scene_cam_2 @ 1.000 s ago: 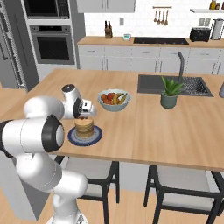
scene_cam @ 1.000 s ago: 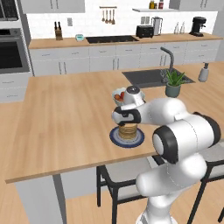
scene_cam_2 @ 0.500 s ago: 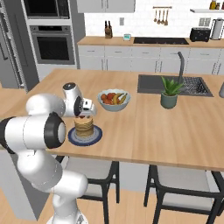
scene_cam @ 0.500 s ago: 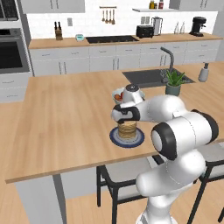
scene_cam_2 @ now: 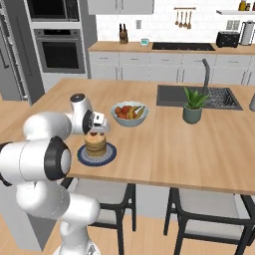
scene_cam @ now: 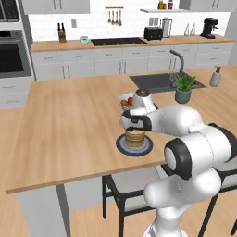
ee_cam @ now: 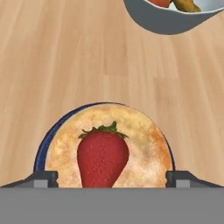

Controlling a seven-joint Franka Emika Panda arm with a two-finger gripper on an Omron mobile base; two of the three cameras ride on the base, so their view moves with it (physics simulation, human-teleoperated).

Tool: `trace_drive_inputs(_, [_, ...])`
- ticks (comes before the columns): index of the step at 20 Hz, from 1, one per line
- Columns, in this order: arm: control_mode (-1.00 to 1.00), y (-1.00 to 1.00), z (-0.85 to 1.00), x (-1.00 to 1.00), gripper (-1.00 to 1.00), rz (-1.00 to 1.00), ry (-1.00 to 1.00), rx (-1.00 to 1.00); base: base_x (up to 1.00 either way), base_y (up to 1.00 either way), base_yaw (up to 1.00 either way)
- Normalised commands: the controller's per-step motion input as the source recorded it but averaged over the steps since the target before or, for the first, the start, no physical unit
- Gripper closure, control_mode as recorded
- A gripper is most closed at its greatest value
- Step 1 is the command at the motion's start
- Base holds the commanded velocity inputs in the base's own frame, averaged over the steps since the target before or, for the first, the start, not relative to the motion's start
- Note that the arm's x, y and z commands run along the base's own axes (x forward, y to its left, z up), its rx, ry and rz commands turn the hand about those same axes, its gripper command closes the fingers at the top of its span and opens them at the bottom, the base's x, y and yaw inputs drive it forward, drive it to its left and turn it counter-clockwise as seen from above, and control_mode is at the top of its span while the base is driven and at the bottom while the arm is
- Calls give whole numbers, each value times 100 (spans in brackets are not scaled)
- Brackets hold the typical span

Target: Take the strawberry from the fridge and place it on top of the pancake, located on the dining counter.

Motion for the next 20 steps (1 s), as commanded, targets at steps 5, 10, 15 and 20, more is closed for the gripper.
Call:
trace_drive_inputs(5, [-100,1,49,-32,-100,0,-10,0,0,0,0])
trace_drive_inputs(10, [-100,13,75,-45,-100,-1,-7,-1,0,0,0])
trace_drive_inputs(15, [-100,29,71,-75,-100,-1,-7,0,0,0,0])
trace_drive_inputs(20, [-100,69,38,-91,-100,0,-3,-3,0,0,0])
